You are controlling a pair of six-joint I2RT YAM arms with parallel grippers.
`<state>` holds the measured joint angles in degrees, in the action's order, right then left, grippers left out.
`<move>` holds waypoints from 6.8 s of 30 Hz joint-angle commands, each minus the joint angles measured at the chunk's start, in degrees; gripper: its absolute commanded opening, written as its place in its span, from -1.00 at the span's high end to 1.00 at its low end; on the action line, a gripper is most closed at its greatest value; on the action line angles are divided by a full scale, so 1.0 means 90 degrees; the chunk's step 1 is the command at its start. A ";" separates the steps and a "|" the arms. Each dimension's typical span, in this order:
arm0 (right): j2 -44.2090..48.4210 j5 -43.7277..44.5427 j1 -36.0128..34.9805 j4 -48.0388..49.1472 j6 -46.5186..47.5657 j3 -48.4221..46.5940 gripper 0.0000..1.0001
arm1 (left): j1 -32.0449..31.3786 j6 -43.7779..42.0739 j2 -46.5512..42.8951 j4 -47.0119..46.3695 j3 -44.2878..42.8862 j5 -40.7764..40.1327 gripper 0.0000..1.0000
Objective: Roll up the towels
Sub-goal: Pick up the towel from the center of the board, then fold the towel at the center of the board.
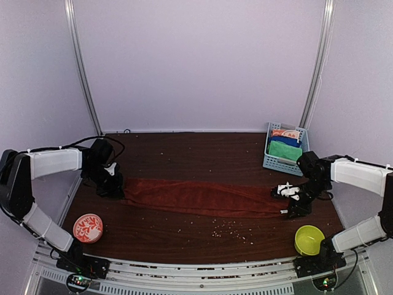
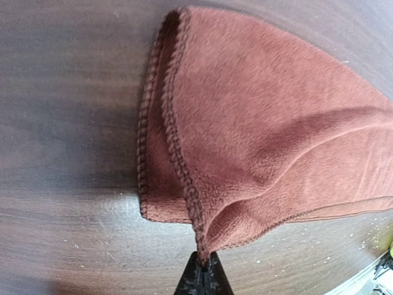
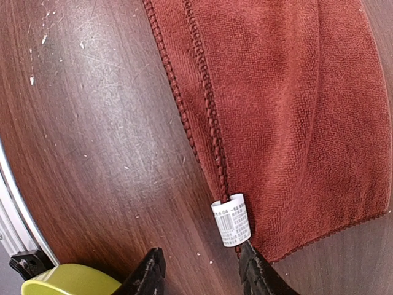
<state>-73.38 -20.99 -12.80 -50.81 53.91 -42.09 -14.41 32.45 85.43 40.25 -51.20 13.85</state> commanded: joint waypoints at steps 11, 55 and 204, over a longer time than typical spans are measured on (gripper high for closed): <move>-0.0338 0.0210 -0.0028 0.0291 0.0121 -0.0112 0.13 | 0.0000 -0.0240 0.0039 0.0264 -0.0335 -0.0063 1.00; -0.0149 0.1139 -0.0305 0.0622 -0.0086 -0.0166 0.80 | 0.0466 -0.1088 0.1013 0.0449 -0.1786 -0.0166 1.00; 0.0543 0.0729 -0.0286 -0.0047 0.0381 0.0495 0.98 | 0.1008 -0.2250 0.1916 0.1866 -0.2024 0.0542 1.00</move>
<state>-67.75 -16.75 -13.37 -50.43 57.08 -39.03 -5.93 12.40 100.66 57.04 -70.43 19.94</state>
